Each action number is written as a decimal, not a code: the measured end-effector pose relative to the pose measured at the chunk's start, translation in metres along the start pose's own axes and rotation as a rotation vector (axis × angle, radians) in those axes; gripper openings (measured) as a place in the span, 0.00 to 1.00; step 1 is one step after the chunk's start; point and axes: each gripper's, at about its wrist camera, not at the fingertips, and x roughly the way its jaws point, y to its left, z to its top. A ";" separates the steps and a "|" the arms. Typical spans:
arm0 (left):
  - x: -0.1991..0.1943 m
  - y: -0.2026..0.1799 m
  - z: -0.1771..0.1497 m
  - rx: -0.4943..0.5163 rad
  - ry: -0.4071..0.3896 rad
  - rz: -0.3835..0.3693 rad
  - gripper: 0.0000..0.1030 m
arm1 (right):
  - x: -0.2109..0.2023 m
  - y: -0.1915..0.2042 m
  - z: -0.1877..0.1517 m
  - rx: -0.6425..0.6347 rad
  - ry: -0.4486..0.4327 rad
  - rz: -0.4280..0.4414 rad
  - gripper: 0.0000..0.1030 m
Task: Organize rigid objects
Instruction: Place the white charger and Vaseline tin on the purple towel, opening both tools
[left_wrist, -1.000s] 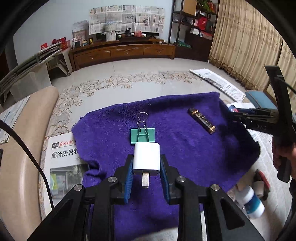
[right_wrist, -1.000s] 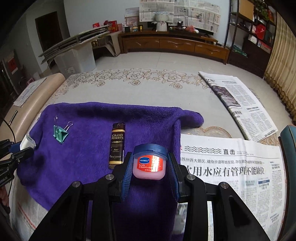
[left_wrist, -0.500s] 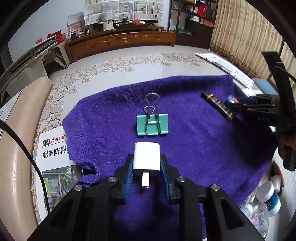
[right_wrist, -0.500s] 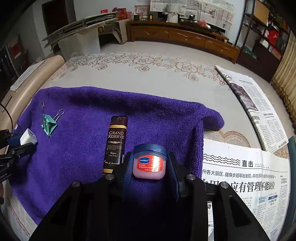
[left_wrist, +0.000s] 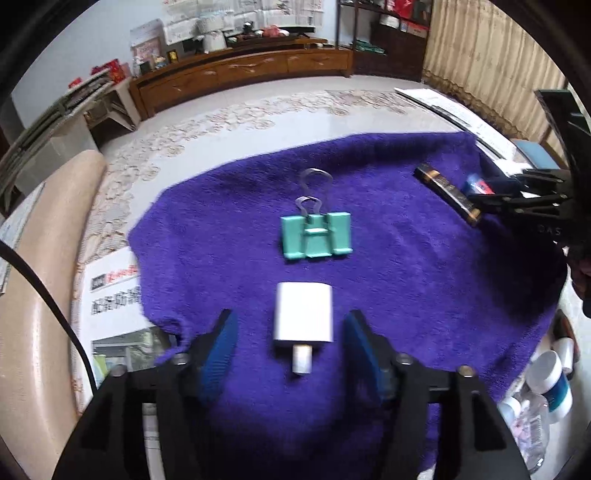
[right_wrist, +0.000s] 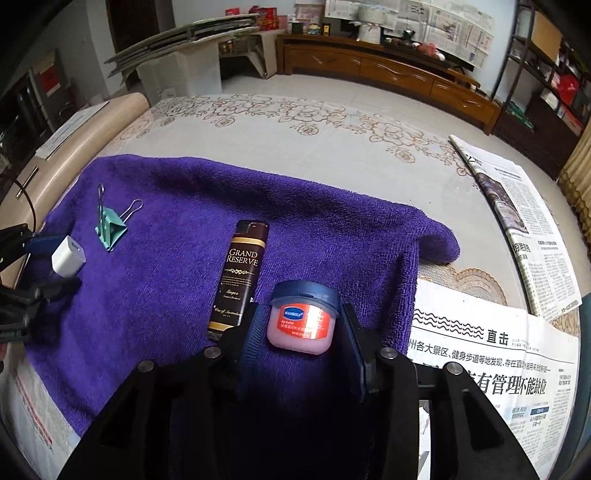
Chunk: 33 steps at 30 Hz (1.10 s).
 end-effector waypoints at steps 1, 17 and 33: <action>0.001 -0.004 0.000 0.011 0.007 0.000 0.77 | -0.002 0.001 -0.001 -0.003 0.000 0.007 0.56; -0.071 -0.053 -0.029 -0.038 -0.095 -0.006 1.00 | -0.091 0.020 -0.056 0.085 -0.071 0.001 1.00; -0.096 -0.088 -0.093 -0.118 -0.111 -0.087 1.00 | -0.171 -0.003 -0.173 0.196 -0.085 -0.063 1.00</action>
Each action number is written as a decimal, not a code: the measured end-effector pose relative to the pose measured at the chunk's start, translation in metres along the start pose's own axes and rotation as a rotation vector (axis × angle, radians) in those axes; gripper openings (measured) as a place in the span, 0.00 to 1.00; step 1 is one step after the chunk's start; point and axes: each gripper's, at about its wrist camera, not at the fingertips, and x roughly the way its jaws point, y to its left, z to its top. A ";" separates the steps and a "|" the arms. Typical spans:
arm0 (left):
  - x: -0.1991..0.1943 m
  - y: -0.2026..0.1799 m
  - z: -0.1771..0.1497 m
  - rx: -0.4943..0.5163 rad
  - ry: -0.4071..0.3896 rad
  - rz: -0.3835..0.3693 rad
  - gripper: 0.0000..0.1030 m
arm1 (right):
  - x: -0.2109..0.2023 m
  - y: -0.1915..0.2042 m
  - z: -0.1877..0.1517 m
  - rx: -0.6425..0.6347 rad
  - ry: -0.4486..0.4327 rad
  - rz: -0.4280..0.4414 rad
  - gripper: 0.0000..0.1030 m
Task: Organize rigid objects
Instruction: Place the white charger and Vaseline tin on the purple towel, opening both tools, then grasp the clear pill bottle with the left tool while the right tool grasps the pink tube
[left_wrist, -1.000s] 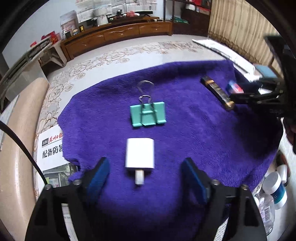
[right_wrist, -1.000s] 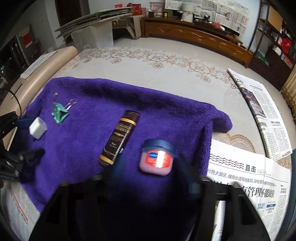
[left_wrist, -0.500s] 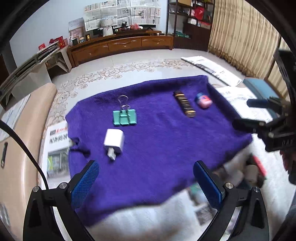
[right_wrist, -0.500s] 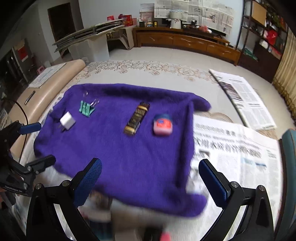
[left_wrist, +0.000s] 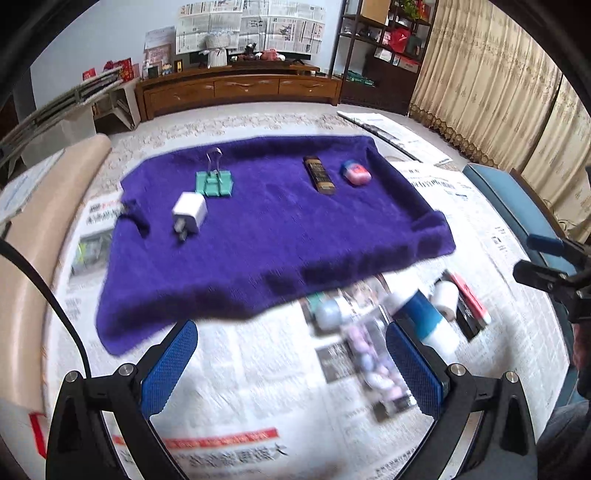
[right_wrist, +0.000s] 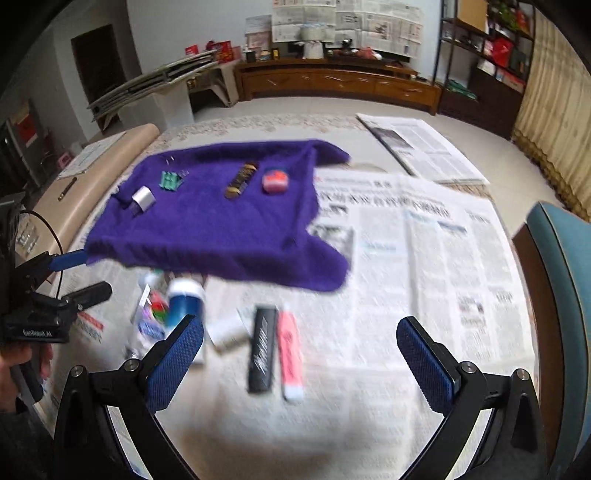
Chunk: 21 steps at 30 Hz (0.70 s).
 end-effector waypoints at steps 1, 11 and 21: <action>0.002 -0.002 -0.003 -0.002 0.005 0.000 1.00 | -0.001 -0.003 -0.007 0.009 -0.001 -0.011 1.00; 0.017 -0.041 -0.026 0.000 0.040 -0.028 1.00 | 0.008 -0.028 -0.043 0.123 0.035 0.031 1.00; 0.044 -0.066 -0.028 0.006 0.085 0.137 0.99 | -0.007 -0.029 -0.038 0.117 -0.005 0.048 1.00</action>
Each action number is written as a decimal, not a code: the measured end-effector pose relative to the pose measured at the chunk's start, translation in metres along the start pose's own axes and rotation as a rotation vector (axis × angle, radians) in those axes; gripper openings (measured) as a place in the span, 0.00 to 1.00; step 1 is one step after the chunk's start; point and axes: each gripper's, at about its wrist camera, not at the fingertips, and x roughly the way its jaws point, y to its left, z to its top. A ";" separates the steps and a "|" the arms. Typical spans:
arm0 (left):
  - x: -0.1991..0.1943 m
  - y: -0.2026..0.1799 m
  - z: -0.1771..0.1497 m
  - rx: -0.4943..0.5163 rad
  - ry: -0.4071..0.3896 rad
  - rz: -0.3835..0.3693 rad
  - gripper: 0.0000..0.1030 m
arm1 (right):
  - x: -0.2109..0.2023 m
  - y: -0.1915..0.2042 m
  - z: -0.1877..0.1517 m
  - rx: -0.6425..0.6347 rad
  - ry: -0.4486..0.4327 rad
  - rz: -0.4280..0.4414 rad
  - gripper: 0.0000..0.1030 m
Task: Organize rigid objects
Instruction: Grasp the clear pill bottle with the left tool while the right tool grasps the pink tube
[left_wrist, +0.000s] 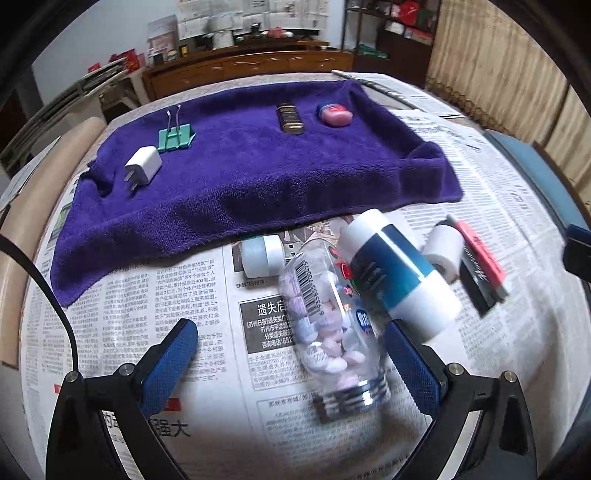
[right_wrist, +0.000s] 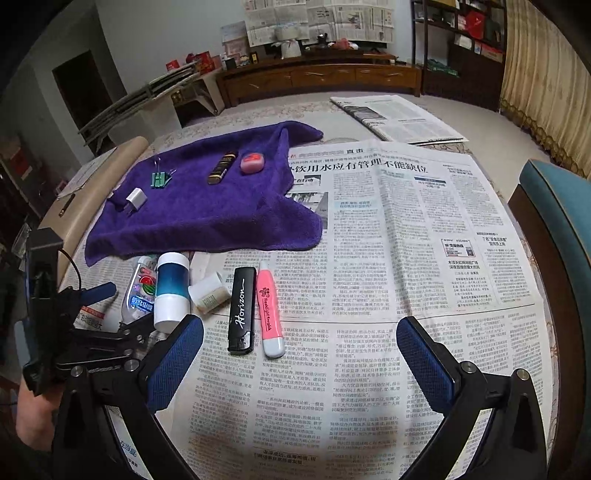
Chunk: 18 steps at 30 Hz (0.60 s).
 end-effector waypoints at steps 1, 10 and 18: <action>0.003 -0.002 0.001 -0.014 0.005 0.016 0.99 | 0.001 -0.001 0.000 0.000 0.004 0.003 1.00; 0.006 -0.005 0.000 -0.071 -0.025 0.045 0.92 | 0.004 -0.014 -0.009 0.021 0.028 0.003 0.98; -0.004 -0.014 -0.001 -0.043 -0.074 0.028 0.41 | 0.008 -0.010 -0.010 0.014 0.041 0.023 0.98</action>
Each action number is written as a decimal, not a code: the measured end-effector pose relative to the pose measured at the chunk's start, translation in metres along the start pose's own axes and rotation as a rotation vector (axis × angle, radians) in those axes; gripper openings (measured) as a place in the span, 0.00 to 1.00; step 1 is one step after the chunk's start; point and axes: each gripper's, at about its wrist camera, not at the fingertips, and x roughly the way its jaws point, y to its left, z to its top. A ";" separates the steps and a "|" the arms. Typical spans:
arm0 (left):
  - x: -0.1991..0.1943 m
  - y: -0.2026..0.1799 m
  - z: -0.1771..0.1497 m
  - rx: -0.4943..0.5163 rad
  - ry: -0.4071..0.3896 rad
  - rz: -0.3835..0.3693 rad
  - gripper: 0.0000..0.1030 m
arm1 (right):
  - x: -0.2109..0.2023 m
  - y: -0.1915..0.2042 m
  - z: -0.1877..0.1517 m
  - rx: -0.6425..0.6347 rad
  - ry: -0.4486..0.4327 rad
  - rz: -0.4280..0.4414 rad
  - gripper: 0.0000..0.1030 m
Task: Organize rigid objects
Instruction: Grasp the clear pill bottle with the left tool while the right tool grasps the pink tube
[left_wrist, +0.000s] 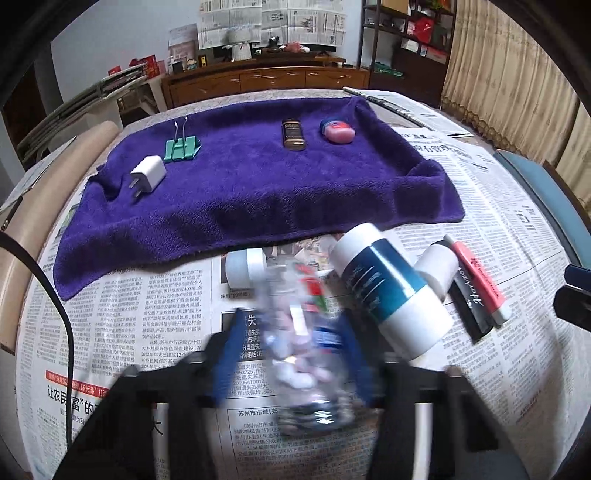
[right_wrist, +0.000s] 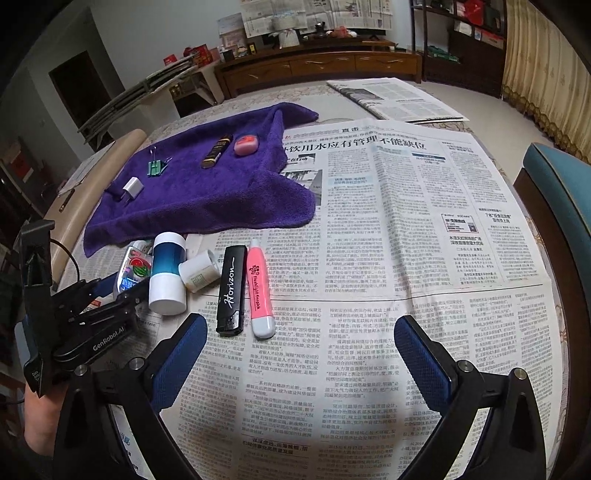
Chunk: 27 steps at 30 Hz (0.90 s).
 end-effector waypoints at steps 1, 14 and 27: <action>0.000 0.000 0.000 0.005 0.000 -0.003 0.41 | 0.000 0.001 0.000 -0.004 -0.001 0.003 0.98; -0.017 0.035 -0.015 -0.032 -0.019 -0.024 0.39 | 0.016 0.017 -0.001 -0.079 0.006 -0.037 0.95; -0.020 0.067 -0.023 -0.076 -0.011 -0.071 0.39 | 0.056 0.023 0.008 -0.158 0.031 -0.178 0.80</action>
